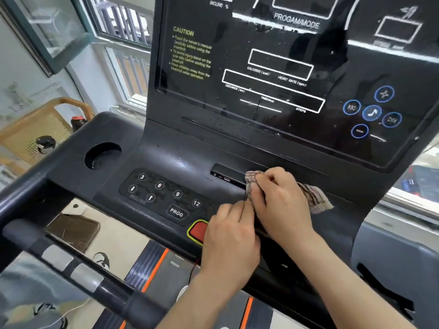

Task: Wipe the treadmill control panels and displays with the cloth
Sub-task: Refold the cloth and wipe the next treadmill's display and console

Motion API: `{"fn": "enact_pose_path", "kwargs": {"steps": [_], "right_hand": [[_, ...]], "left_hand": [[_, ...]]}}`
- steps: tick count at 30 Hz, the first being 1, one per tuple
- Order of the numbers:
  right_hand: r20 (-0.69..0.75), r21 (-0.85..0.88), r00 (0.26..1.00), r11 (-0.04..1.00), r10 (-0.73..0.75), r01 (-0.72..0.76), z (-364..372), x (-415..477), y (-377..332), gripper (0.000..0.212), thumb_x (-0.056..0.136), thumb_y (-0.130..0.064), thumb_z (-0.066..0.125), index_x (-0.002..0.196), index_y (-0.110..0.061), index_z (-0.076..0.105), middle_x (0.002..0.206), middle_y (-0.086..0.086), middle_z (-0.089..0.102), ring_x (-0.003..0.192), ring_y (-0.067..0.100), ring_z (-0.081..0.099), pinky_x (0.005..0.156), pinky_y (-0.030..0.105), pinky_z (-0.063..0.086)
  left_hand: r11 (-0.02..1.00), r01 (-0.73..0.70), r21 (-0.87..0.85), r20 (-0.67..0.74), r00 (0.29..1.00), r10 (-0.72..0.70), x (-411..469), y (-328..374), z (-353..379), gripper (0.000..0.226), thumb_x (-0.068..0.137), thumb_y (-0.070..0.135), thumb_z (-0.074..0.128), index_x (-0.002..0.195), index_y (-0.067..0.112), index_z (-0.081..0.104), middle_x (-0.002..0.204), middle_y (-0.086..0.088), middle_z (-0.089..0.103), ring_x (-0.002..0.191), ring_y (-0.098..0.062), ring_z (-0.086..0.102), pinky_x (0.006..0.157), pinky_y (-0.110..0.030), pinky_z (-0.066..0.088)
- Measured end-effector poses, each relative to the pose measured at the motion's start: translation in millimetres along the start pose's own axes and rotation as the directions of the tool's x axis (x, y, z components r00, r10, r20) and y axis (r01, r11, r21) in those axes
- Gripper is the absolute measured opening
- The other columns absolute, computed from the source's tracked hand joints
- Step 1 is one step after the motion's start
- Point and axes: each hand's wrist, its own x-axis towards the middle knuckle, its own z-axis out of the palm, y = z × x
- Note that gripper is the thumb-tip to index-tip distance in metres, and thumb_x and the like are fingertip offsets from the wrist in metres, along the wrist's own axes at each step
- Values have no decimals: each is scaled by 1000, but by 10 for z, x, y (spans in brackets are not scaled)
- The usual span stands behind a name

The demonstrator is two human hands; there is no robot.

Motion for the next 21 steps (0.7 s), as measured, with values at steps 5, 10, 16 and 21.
{"fn": "enact_pose_path", "kwargs": {"steps": [5, 10, 16, 21], "right_hand": [[147, -19, 976, 986, -162, 166, 75, 339, -235, 10, 75, -17, 68, 76, -8, 64, 86, 3, 52, 78, 25, 49, 55, 32, 43], [293, 3, 929, 972, -226, 235, 307, 677, -537, 13, 81, -9, 54, 88, -14, 63, 91, -1, 40, 86, 22, 35, 63, 33, 22], [151, -33, 959, 968, -241, 249, 218, 472, -290, 24, 75, -17, 42, 76, -12, 66, 83, 2, 53, 76, 26, 48, 53, 32, 36], [77, -107, 996, 992, -53, 61, -160, -204, 247, 26, 83, -17, 54, 106, -17, 67, 107, 0, 57, 90, 24, 51, 69, 40, 48]], "left_hand": [[982, 115, -148, 23, 993, -113, -50, -110, 0, 42, 67, 10, 48, 109, 11, 57, 112, -2, 58, 100, -22, 48, 88, -23, 39], [674, 479, -562, 209, 871, -445, 94, -179, -242, 32, 68, 21, 50, 98, 25, 62, 93, 8, 69, 94, -18, 61, 82, -34, 49], [714, 428, -555, 248, 904, -349, 111, -124, -287, 34, 70, 25, 48, 99, 29, 66, 93, 13, 71, 93, -13, 62, 83, -31, 49], [982, 60, -181, 100, 994, -42, 72, 110, 40, 25, 86, 32, 49, 92, 24, 73, 98, 7, 60, 93, -17, 47, 84, -27, 42]]}}
